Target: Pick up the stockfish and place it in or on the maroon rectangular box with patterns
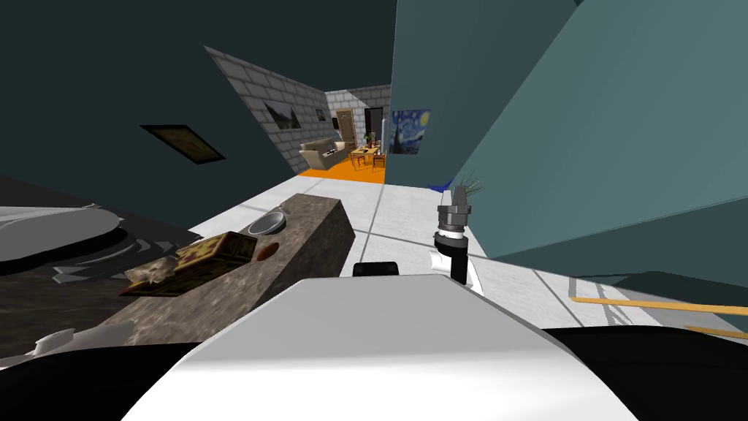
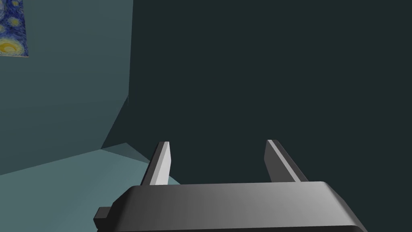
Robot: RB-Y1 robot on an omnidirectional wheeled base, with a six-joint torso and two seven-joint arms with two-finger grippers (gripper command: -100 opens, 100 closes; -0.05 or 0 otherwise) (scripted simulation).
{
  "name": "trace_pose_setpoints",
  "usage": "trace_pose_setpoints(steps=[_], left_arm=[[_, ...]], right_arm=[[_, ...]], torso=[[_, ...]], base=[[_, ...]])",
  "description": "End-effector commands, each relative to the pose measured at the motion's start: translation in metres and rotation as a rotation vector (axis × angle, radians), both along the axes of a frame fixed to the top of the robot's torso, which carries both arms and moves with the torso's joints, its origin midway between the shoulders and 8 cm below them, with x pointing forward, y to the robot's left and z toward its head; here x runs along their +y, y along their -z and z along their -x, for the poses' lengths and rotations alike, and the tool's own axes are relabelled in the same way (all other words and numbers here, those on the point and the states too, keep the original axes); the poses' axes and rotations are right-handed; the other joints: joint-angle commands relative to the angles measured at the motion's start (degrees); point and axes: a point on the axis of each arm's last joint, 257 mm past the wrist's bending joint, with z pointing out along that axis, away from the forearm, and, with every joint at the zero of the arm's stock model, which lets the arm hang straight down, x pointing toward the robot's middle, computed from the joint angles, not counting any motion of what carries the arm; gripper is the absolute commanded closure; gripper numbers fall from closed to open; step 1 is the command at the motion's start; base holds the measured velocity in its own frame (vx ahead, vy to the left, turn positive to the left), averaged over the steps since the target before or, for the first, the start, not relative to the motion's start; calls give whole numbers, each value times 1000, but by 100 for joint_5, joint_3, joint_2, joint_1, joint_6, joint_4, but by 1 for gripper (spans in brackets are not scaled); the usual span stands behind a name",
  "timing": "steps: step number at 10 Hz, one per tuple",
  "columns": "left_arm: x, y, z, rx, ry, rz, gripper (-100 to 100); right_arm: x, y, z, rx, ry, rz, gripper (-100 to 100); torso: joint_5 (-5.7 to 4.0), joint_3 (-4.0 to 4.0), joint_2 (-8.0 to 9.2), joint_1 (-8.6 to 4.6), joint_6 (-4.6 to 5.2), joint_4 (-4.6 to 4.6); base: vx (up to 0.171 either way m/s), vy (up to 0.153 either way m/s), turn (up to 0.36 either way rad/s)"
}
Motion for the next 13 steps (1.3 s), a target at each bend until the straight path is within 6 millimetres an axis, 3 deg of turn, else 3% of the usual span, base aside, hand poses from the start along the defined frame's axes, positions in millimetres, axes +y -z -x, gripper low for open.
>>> trace_pose_setpoints(steps=[1,6,13], left_arm=[[-3,-4,0,-1,-10,13,100],[-23,-16,-7,-27,-32,109,100],[-44,-6,-7,-36,-35,215,100]], right_arm=[[0,0,0,0,0,0,0],[0,0,0,0,0,0,0],[0,0,0,0,0,0,0]], torso=[[0,0,0,0,0,0],[4,2,-5,11,3,7],[-5,0,-11,-7,5,8]], base=[[-32,94,-47],[-19,147,-67],[-1,108,-34]])
